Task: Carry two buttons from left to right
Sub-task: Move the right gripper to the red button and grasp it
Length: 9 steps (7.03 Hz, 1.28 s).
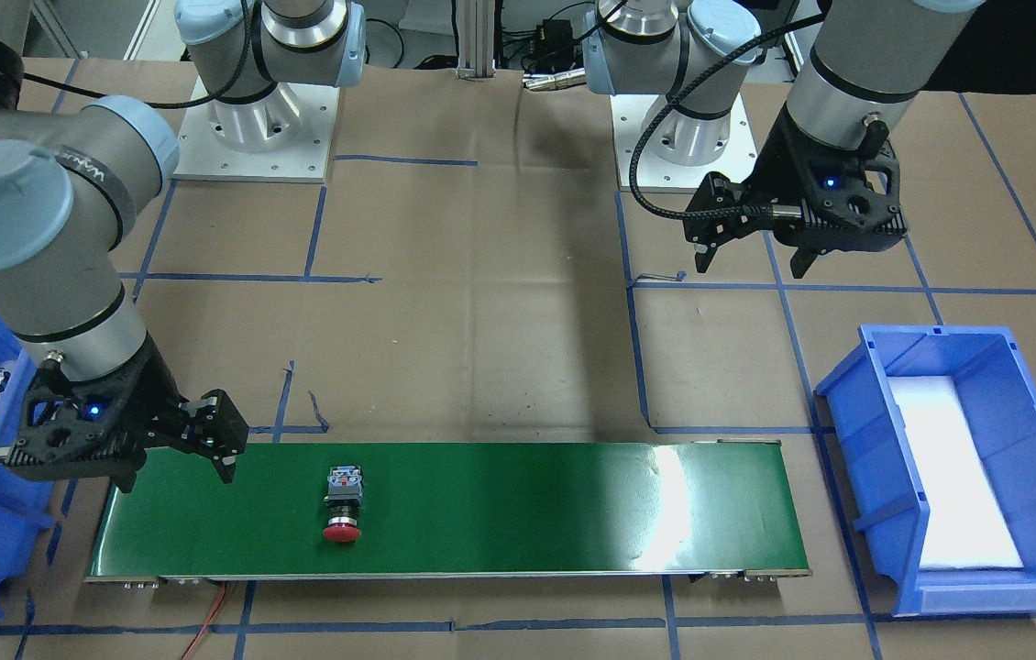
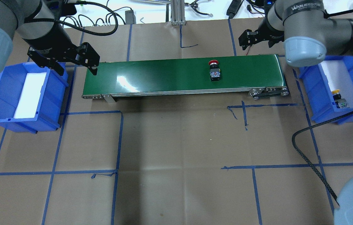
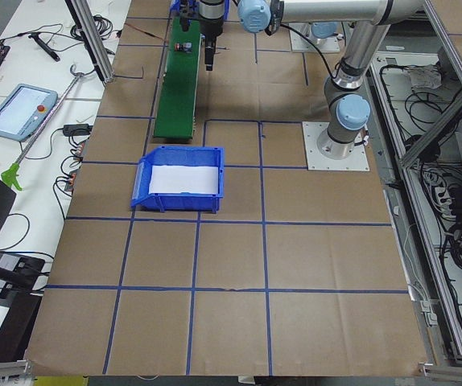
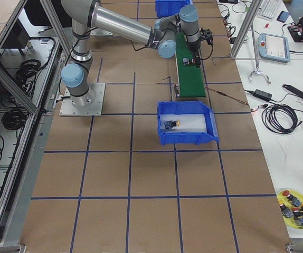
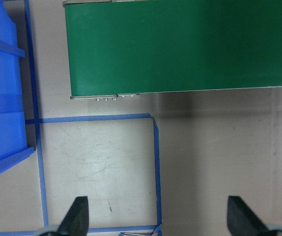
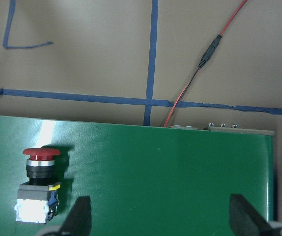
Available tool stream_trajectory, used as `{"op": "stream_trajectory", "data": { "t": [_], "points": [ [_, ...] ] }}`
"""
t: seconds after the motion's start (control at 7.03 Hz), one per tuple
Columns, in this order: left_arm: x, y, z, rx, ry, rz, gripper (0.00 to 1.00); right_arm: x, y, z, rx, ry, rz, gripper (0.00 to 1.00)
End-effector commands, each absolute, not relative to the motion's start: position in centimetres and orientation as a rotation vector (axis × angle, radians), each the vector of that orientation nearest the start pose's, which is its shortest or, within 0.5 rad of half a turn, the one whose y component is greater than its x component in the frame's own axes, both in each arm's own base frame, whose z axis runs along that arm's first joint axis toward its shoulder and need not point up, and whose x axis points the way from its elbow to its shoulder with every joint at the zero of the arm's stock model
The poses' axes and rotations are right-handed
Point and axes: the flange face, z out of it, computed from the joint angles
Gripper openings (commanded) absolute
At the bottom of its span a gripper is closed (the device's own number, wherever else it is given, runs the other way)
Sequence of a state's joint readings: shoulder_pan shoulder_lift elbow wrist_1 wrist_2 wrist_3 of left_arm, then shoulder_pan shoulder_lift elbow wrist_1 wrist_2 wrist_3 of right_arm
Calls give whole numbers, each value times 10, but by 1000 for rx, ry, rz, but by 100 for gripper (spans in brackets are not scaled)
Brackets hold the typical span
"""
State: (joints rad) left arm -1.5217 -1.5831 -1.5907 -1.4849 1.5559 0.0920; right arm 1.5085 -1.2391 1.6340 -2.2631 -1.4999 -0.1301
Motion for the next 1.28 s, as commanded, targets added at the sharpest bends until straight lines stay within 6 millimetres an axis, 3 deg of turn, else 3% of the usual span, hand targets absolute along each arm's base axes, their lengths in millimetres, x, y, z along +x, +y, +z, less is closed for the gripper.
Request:
{"op": "stream_trajectory", "data": {
  "t": [0.0, 0.14, 0.28, 0.43, 1.14],
  "points": [
    [-110, -508, 481, 68, 3151, -86, 100, 108, -635, 323, -87, 3104, -379, 99],
    [-110, -508, 481, 68, 3151, -86, 100, 109, -638, 306, -41, 3104, -316, 99],
    [-110, -508, 481, 68, 3151, -86, 100, 117, -640, 303, -53, 3098, -308, 99],
    [-110, -508, 481, 68, 3150, -86, 100, 119, -640, 301, 31, 3089, -296, 99],
    [-110, -508, 481, 68, 3151, -86, 100, 120, -642, 285, 49, 3086, -257, 99]
  ]
}}
